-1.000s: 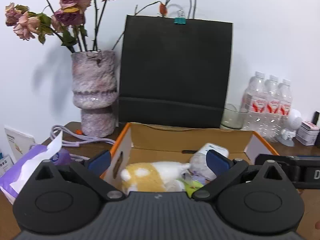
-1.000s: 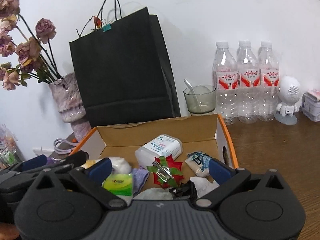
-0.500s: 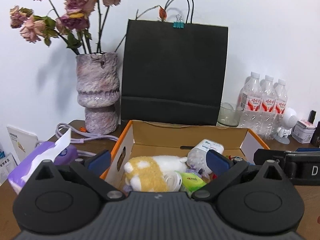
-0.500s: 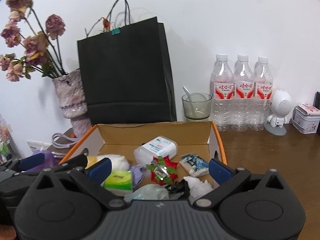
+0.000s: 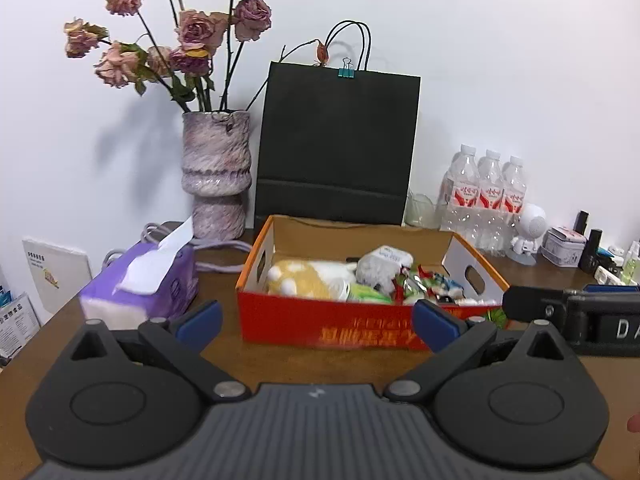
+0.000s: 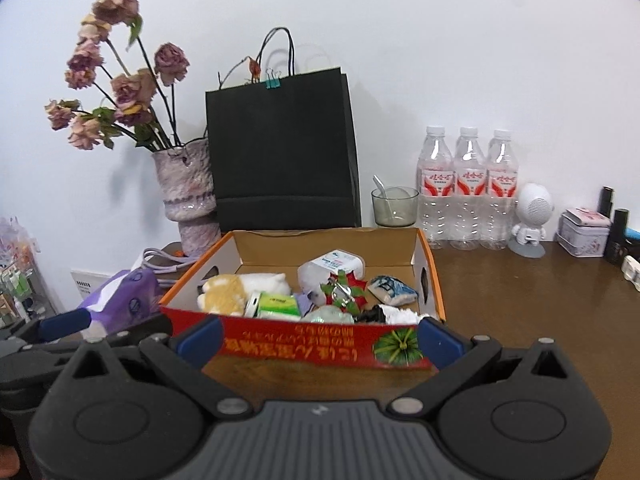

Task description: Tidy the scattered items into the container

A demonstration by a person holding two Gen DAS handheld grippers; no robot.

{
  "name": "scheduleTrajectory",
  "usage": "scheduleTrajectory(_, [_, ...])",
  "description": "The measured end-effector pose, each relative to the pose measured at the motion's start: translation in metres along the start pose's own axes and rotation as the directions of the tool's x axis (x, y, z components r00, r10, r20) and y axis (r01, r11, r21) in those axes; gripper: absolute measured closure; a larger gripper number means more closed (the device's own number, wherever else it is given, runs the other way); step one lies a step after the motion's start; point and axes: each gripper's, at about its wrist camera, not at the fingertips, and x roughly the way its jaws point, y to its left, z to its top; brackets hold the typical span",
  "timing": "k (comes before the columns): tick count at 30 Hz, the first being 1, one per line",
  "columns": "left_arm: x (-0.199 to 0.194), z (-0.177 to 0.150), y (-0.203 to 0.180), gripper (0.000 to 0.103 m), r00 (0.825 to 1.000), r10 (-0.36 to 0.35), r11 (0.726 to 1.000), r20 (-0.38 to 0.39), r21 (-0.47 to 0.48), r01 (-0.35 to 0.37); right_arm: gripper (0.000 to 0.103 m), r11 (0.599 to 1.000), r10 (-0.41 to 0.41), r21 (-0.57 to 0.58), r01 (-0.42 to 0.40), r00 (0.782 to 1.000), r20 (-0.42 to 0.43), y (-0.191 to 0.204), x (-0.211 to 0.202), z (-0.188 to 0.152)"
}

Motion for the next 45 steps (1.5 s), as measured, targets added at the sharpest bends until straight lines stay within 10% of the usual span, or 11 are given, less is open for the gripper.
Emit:
scheduleTrajectory(16, [-0.02,-0.05,-0.013,0.0,0.999,-0.052,0.988,-0.016,0.143,0.054,0.0,1.0,-0.02,-0.004,0.02,0.999,-0.032,0.0,-0.017,-0.051])
scheduleTrajectory(45, [-0.008,-0.06,0.004,0.0,0.998,-0.019,0.996,-0.064,0.082,0.024,0.0,0.999,-0.025,-0.029,0.024,0.999,-0.033,0.012,-0.011,-0.067])
